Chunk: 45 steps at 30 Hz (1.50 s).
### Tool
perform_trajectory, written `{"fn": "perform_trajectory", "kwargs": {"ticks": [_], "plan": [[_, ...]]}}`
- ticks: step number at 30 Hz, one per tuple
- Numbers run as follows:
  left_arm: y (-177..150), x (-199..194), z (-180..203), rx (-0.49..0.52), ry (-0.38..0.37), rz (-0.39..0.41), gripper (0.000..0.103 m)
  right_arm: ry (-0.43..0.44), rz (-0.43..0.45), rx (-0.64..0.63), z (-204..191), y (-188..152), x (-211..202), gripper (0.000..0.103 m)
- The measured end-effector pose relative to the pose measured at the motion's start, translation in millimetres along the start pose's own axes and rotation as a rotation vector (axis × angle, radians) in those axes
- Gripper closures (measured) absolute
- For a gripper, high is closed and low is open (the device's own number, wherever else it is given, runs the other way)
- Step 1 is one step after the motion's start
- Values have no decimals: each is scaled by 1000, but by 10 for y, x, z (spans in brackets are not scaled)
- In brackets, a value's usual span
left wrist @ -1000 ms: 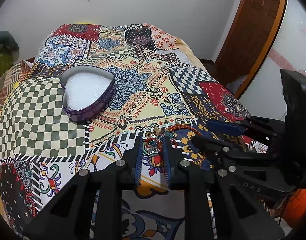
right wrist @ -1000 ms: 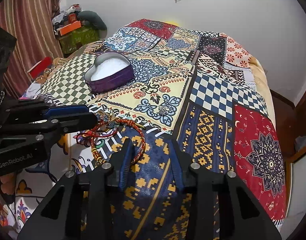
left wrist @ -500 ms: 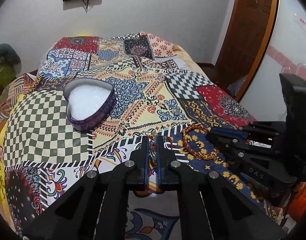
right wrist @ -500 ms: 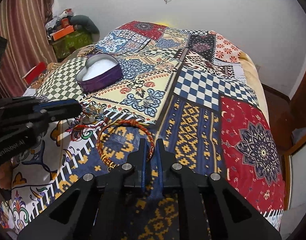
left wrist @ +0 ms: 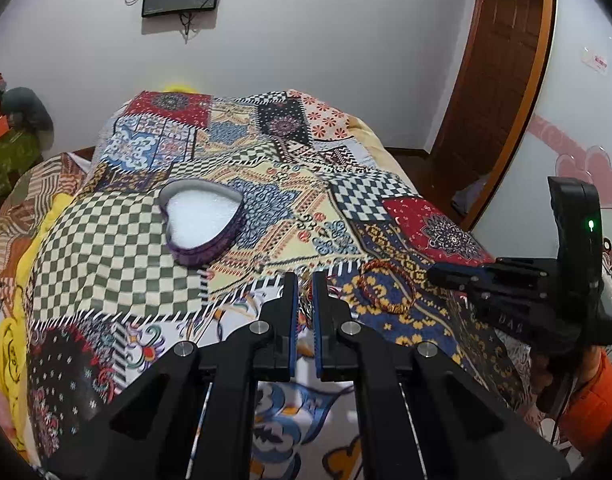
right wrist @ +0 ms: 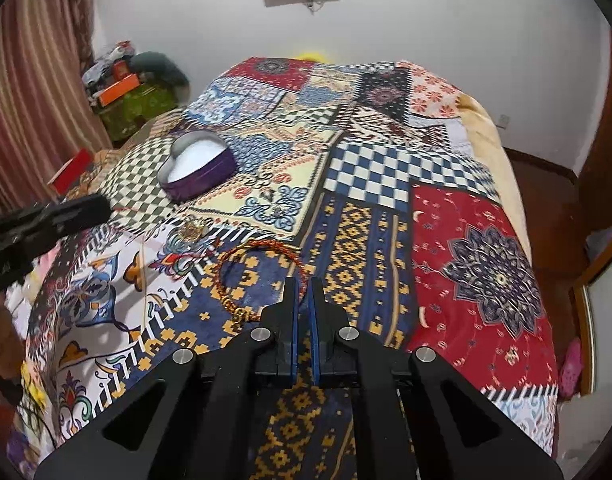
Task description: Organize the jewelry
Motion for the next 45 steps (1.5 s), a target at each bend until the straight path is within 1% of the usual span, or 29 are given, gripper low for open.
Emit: {"fn": "perform_trajectory", "kwargs": {"ticks": [1, 3, 4, 5, 6, 7, 8, 13, 17, 21, 22, 23, 24, 25, 26, 28, 29, 32, 37, 41, 45], "plan": [[-17, -12, -17, -5, 3, -2, 98, 5, -8, 7, 2, -1, 4, 97], [-48, -37, -79, -22, 12, -5, 98, 10, -18, 13, -5, -9, 9, 92], [-59, -46, -102, -28, 15, -6, 98, 22, -25, 14, -17, -9, 24, 81], [-69, -57, -135, -38, 18, -6, 98, 32, -27, 17, -31, -13, 30, 64], [-78, -70, -169, -49, 20, -5, 98, 34, -18, 21, -42, -15, 30, 56], [-88, -85, -202, -60, 22, -3, 98, 35, -5, 24, -56, -14, 21, 44], [-91, -95, -223, -66, 23, 0, 98, 39, 2, 22, -73, -6, 22, 38], [-139, -97, -352, -95, 38, -4, 98, 73, -38, -18, -191, 72, 198, 36], [-193, -39, -398, -102, 48, -21, 98, 59, -96, -84, -281, 88, 399, 36], [-224, 5, -408, -100, 50, -29, 98, 94, -78, -61, -224, 89, 478, 36], [-225, 9, -406, -100, 49, -29, 98, 101, -76, -53, -205, 96, 474, 37], [-223, 9, -402, -100, 48, -28, 98, 99, -71, -46, -179, 97, 474, 44], [-221, 7, -397, -99, 47, -27, 98, 94, -68, -46, -168, 95, 465, 48], [-215, 3, -392, -99, 46, -25, 98, 92, -64, -48, -157, 96, 450, 57], [-208, 0, -387, -99, 44, -23, 98, 90, -61, -49, -143, 97, 433, 63], [-189, -12, -376, -99, 42, -16, 98, 89, -59, -49, -129, 99, 402, 86], [-177, -17, -368, -99, 41, -14, 98, 90, -59, -46, -126, 101, 392, 93], [-140, -55, -335, -98, 34, -2, 98, 85, -56, -43, -138, 105, 374, 96], [-36, -185, -266, -89, 21, 32, 98, 74, -42, -40, -166, 132, 287, 99], [73, -314, -214, -78, 17, 71, 98, 65, -2, -42, -191, 223, 117, 99], [179, -457, -179, -63, 28, 117, 98, 48, 39, -62, -264, 328, -47, 99]]}}
Point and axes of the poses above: each gripper's, at about its wrist camera, not at the fingertips, and x roughly the way its jaws point, z to its right, y to its top, the point moved 3 cm from there along x, roughly the way its jaws point, and after that the axes turned 13 degrees about -x, right-handed, at the moved point
